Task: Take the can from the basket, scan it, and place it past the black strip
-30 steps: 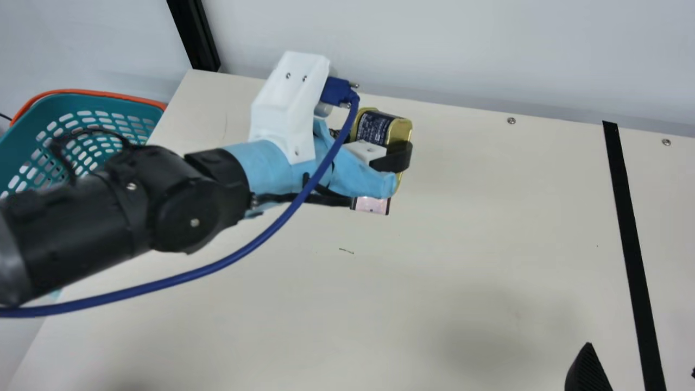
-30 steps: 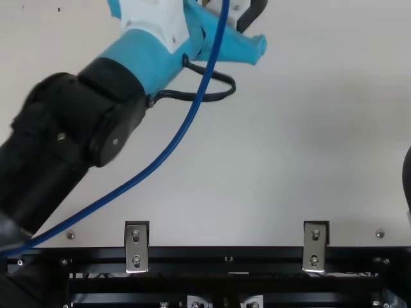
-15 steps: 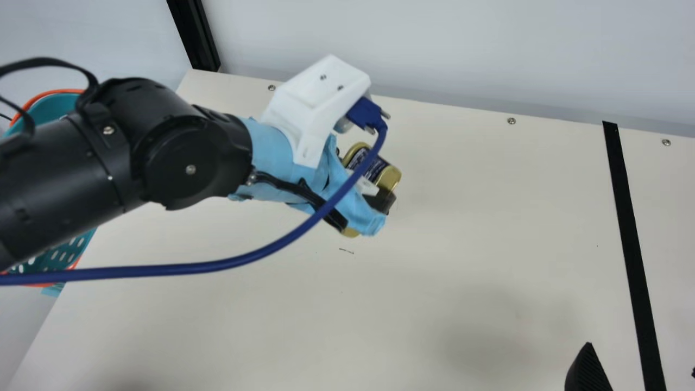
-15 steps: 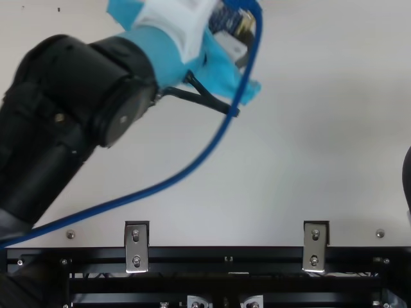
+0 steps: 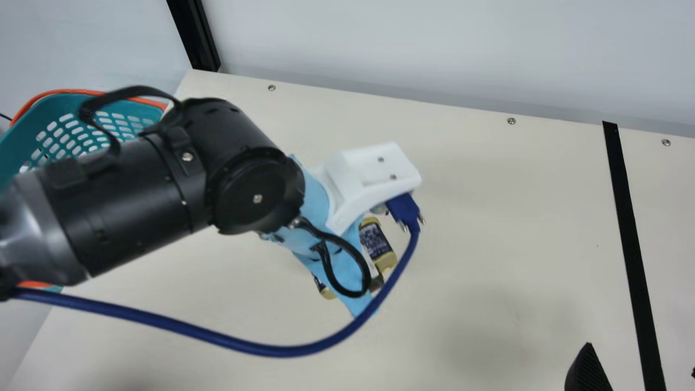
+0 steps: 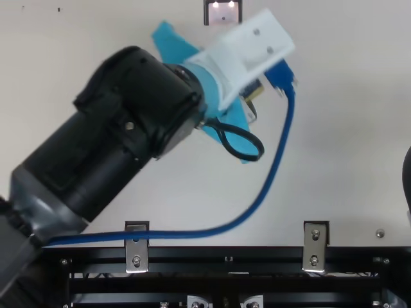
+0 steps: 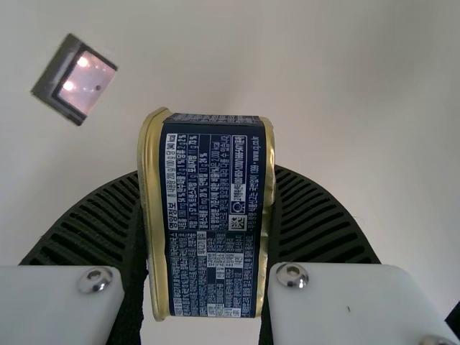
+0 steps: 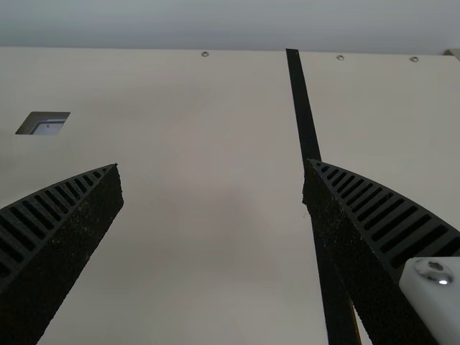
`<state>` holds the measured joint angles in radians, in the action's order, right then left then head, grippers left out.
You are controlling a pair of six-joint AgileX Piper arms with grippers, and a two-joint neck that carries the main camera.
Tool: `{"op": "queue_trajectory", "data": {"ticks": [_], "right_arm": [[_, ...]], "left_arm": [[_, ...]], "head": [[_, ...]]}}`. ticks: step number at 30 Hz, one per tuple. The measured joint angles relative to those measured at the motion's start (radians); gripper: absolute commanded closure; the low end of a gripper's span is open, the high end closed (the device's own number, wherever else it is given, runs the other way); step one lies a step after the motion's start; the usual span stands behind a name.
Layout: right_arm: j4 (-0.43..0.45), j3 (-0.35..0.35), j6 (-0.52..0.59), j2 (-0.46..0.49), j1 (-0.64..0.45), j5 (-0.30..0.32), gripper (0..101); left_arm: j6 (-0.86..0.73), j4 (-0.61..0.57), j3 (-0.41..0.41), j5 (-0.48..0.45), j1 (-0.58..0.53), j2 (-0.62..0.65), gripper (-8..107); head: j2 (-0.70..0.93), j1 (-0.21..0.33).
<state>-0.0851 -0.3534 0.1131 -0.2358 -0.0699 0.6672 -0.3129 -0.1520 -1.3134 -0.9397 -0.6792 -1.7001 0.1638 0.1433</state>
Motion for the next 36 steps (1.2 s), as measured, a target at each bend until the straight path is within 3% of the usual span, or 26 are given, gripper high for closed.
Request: {"op": "queue_trajectory", "data": {"ticks": [11, 21, 23, 36], "right_arm": [[0.000, 0.000, 0.000, 0.000, 0.000, 0.000, 0], [0.000, 0.000, 0.000, 0.000, 0.000, 0.000, 0], [0.000, 0.000, 0.000, 0.000, 0.000, 0.000, 0], [0.000, 0.000, 0.000, 0.000, 0.000, 0.000, 0]], "left_arm": [[-0.293, -0.067, 0.068, 0.016, -0.018, -0.044, 89], [-0.488, -0.031, 0.102, 0.047, -0.018, -0.070, 89], [-0.508, -0.025, 0.105, 0.055, -0.018, -0.070, 9], [-0.497, -0.142, 0.117, 0.072, 0.010, 0.001, 9]], "head": [[0.000, 0.000], [0.000, -0.005], [0.000, 0.000], [0.000, -0.005]]}}
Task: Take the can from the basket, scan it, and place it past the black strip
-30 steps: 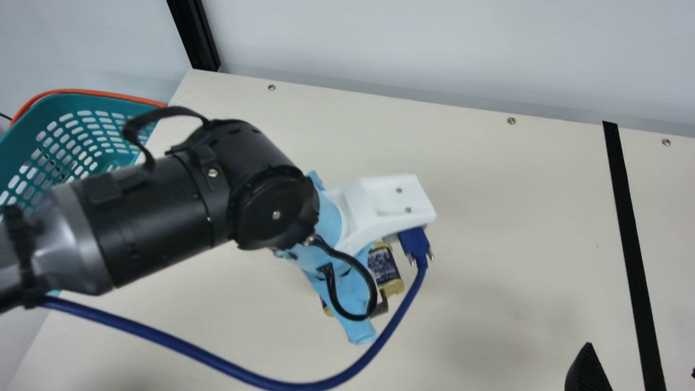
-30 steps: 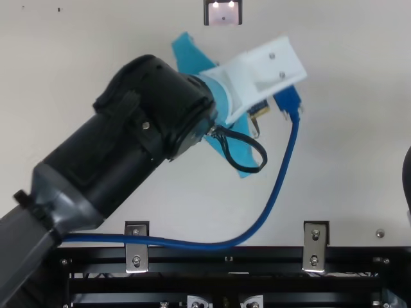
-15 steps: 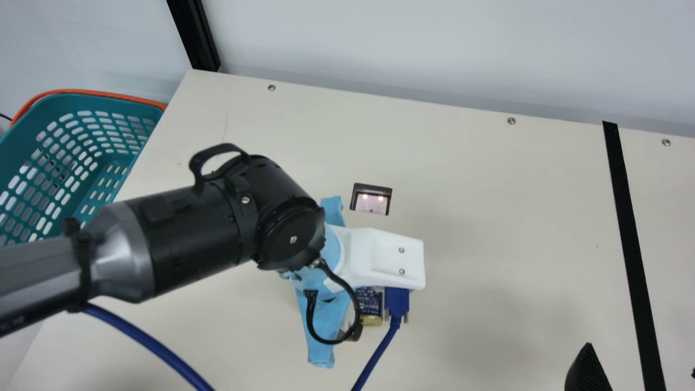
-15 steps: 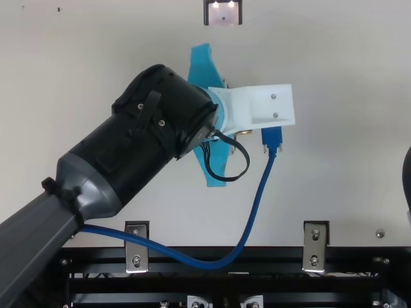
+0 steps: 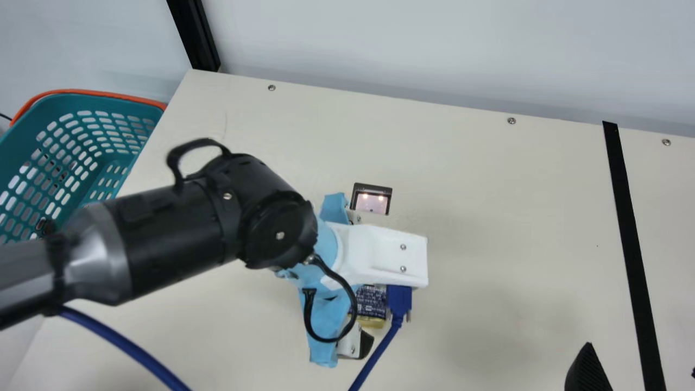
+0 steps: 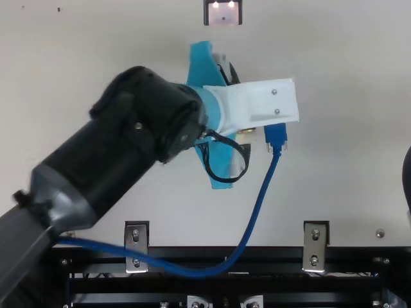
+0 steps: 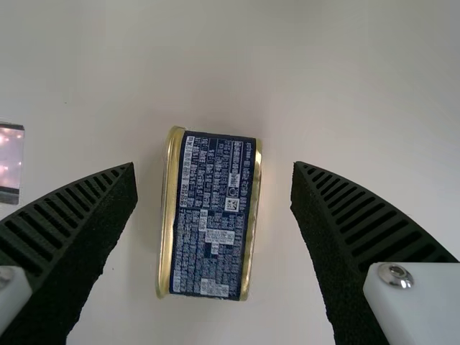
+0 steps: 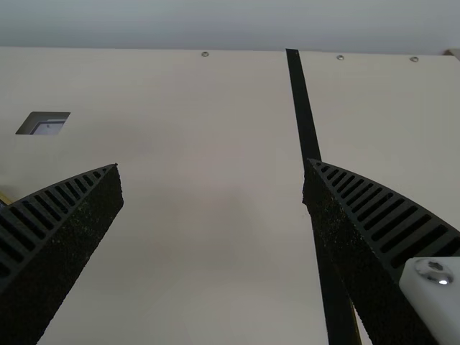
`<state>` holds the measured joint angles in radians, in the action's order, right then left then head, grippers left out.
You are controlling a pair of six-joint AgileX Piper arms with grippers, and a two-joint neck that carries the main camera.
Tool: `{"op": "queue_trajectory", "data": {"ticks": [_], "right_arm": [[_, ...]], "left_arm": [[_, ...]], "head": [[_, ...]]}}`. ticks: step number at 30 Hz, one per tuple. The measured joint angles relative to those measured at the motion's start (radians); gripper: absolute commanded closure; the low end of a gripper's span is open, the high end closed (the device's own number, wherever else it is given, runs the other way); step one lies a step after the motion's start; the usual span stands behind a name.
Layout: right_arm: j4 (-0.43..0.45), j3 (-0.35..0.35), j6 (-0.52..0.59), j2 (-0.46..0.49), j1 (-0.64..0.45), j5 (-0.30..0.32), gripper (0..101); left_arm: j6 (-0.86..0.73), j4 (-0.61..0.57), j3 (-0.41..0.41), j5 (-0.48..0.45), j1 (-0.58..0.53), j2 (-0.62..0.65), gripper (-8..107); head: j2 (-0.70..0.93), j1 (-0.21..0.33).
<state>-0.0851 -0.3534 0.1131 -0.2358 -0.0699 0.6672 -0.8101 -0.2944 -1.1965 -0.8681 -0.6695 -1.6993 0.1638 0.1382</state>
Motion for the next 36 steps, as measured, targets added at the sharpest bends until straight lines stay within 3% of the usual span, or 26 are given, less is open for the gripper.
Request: {"op": "queue_trajectory", "data": {"ticks": [6, 10, 21, 27, 36], "right_arm": [[0.004, -0.015, 0.000, -0.017, 0.015, -0.003, 0], [0.032, -0.060, 0.000, -0.078, 0.040, -0.046, 0], [0.085, -0.246, 0.039, -0.347, 0.134, -0.153, 0], [0.066, -0.354, 0.103, -0.496, 0.195, -0.125, 0], [0.001, -0.494, 0.261, -0.695, 0.260, -0.053, 0]], "left_arm": [[0.057, -0.136, 0.026, -0.032, 0.059, 0.101, 9], [0.098, -0.234, 0.067, -0.013, 0.114, 0.176, 9], [0.109, -0.588, 0.251, 0.190, 0.305, 0.393, 9], [0.048, -0.803, 0.364, 0.303, 0.406, 0.505, 9], [-0.086, -1.095, 0.525, 0.402, 0.551, 0.657, 9]], "head": [[0.000, 0.005], [0.000, 0.005], [0.000, 0.005], [0.000, 0.005], [0.000, 0.005]]}}
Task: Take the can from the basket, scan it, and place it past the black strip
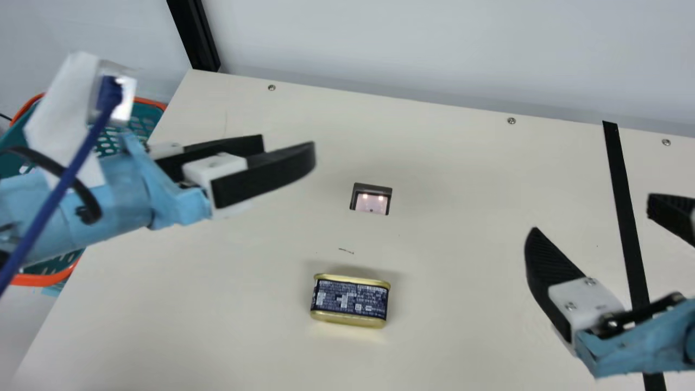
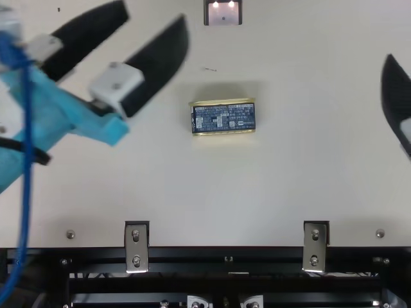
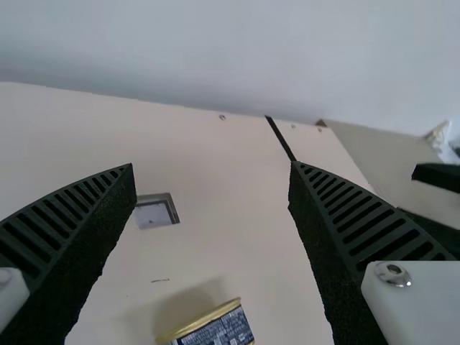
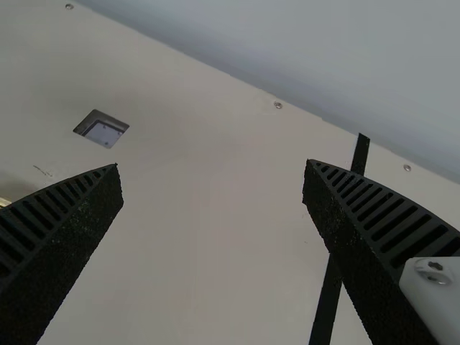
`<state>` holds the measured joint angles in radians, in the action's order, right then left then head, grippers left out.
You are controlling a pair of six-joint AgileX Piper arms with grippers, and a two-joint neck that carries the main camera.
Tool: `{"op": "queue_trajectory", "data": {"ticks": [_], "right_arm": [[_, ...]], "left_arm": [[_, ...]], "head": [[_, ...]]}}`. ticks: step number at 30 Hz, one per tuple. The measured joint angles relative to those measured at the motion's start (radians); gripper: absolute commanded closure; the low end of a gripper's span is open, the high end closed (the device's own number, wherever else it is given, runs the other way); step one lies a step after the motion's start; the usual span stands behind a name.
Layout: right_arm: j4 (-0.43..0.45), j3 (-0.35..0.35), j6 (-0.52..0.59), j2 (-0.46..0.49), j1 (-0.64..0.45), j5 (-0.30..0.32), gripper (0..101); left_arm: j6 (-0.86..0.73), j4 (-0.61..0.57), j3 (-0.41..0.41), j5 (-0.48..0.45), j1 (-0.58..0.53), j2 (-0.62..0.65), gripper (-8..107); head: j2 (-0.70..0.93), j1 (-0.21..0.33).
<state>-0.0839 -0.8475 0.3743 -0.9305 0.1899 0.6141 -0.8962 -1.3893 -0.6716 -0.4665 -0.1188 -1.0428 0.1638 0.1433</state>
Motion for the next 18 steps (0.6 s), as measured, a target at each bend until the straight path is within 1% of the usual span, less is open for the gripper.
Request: {"op": "queue_trajectory", "data": {"ticks": [4, 9, 13, 18], "right_arm": [[-0.022, -0.056, 0.081, -0.072, 0.021, 0.039, 0], [-0.027, -0.124, 0.166, -0.153, 0.049, 0.090, 0], [-0.022, -0.168, 0.206, -0.209, 0.078, 0.122, 0], [0.004, -0.216, 0.229, -0.274, 0.127, 0.156, 0]], "left_arm": [[-0.082, -0.104, 0.068, 0.035, 0.067, 0.070, 9], [-0.198, -0.183, 0.140, 0.072, 0.134, 0.147, 9], [-0.295, -0.204, 0.197, 0.106, 0.179, 0.209, 9], [-0.409, -0.191, 0.256, 0.153, 0.209, 0.278, 9]], "head": [[0.000, 0.000], [0.000, 0.000], [0.000, -0.005], [0.000, 0.000]]}}
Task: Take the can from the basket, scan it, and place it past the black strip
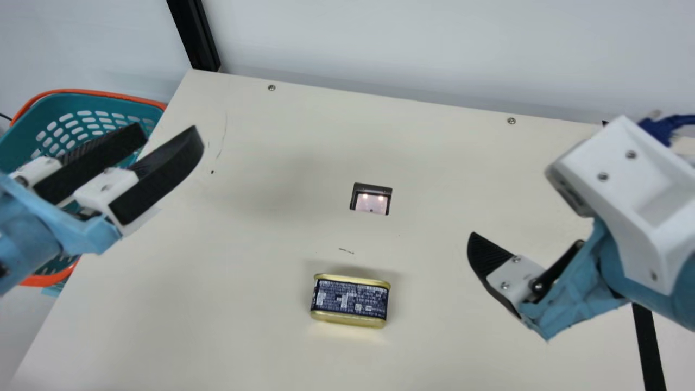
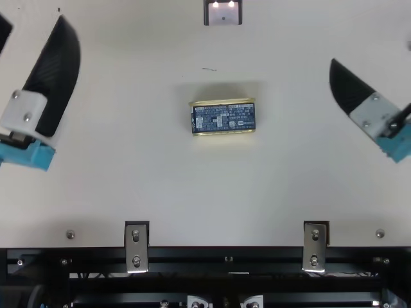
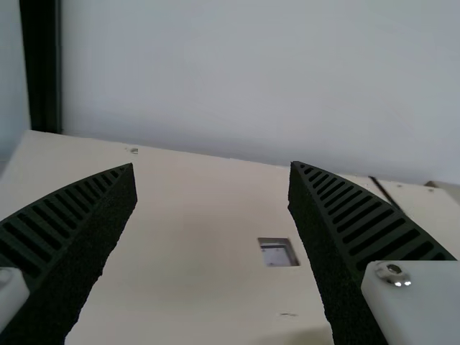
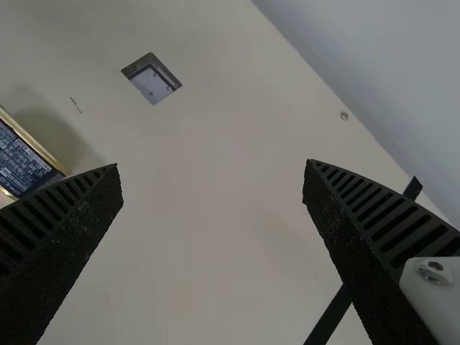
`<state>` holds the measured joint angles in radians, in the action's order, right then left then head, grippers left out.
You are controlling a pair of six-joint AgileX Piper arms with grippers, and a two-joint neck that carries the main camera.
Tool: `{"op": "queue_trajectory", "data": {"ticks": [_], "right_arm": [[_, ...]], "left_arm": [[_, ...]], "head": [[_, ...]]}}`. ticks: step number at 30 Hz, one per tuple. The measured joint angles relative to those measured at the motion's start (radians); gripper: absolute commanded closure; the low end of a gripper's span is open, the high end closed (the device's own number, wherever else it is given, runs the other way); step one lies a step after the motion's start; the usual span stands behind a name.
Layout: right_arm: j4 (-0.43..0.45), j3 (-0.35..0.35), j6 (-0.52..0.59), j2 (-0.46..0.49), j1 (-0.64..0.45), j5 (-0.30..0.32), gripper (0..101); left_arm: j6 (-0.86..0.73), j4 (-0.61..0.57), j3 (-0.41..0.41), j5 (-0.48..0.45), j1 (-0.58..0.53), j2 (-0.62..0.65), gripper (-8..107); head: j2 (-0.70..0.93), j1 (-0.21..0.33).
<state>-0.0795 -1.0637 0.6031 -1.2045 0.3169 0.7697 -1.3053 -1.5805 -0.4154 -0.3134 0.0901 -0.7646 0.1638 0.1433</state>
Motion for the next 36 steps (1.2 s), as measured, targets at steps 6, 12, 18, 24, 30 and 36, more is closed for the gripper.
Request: {"op": "queue_trajectory", "data": {"ticks": [6, 12, 18, 24, 30, 36], "right_arm": [[0.037, -0.043, 0.002, -0.067, 0.074, 0.039, 0], [0.074, -0.073, -0.006, -0.130, 0.155, 0.071, 0], [0.113, -0.099, -0.016, -0.197, 0.241, 0.095, 0], [0.141, -0.132, -0.035, -0.266, 0.314, 0.114, 0], [0.156, -0.176, -0.048, -0.340, 0.377, 0.140, 0], [0.159, -0.218, -0.050, -0.409, 0.427, 0.179, 0]], "left_arm": [[-0.101, 0.024, 0.069, 0.056, 0.014, 0.080, 9], [-0.139, 0.058, 0.127, 0.113, 0.016, 0.152, 9], [-0.100, 0.112, 0.191, 0.179, 0.002, 0.218, 9], [0.001, 0.175, 0.259, 0.250, -0.044, 0.268, 9], [0.138, 0.254, 0.328, 0.330, -0.104, 0.303, 9], [0.282, 0.353, 0.390, 0.417, -0.169, 0.323, 9]], "head": [[0.000, -0.005], [0.000, 0.000], [0.000, 0.000], [0.000, 0.000], [0.000, 0.000], [0.000, 0.000]]}}
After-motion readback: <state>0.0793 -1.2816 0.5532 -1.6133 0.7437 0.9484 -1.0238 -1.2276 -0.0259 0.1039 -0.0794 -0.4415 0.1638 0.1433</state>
